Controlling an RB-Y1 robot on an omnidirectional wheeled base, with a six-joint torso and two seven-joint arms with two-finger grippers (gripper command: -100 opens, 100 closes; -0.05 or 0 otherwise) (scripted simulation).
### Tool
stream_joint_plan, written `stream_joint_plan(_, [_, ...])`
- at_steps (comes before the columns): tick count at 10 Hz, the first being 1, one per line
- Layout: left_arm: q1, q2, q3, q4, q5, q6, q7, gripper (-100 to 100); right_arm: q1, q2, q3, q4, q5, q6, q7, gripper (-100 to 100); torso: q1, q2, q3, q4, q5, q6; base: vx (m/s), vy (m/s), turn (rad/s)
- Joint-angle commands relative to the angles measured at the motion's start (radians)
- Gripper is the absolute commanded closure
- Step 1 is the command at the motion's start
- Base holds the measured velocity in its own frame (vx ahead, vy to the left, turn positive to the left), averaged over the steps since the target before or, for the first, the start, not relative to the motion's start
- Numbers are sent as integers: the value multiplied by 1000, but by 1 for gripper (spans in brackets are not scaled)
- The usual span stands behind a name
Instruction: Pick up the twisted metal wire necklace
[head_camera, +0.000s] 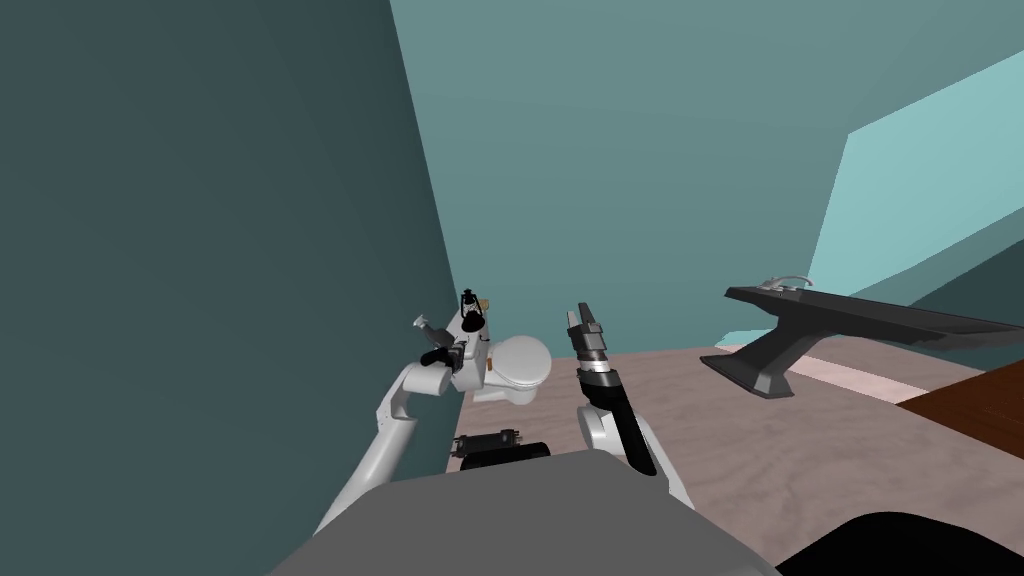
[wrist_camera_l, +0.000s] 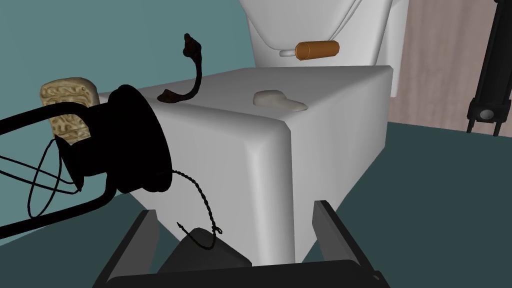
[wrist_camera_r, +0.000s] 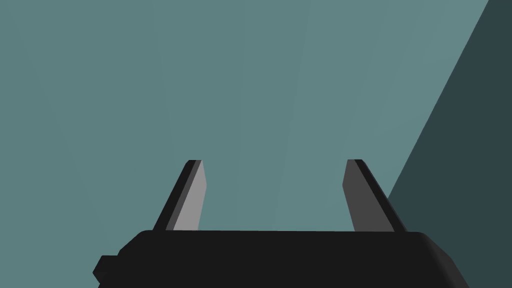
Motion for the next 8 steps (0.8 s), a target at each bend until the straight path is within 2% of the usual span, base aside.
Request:
stream_joint_plan(1, [-27,5,3,14,14,50,-10,-100,0,0,0,0,0,0,0,0,0,0,0,0,0,0,29,32,-83])
stream_joint_plan(2, [-27,5,3,14,14,78,-10,-100,0,0,0,0,0,0,0,0,0,0,0,0,0,0,28,36,-50])
stream_joint_plan(3, [-50,10,6,28,26,109,-19,-100,0,0,0,0,0,0,0,0,0,0,0,0,0,0,37,47,-90])
stream_joint_plan(4, [-50,10,6,28,26,135,-19,-100,0,0,0,0,0,0,0,0,1,-1,0,0,0,0,20,34,-49])
stream_joint_plan(7, [-93,21,12,51,48,218,-36,-100,0,0,0,0,0,0,0,0,0,0,0,0,0,0,23,33,-62])
stream_joint_plan(8, [-93,21,12,51,48,236,-36,-100,0,0,0,0,0,0,0,0,0,0,0,0,0,0,33,36,-42])
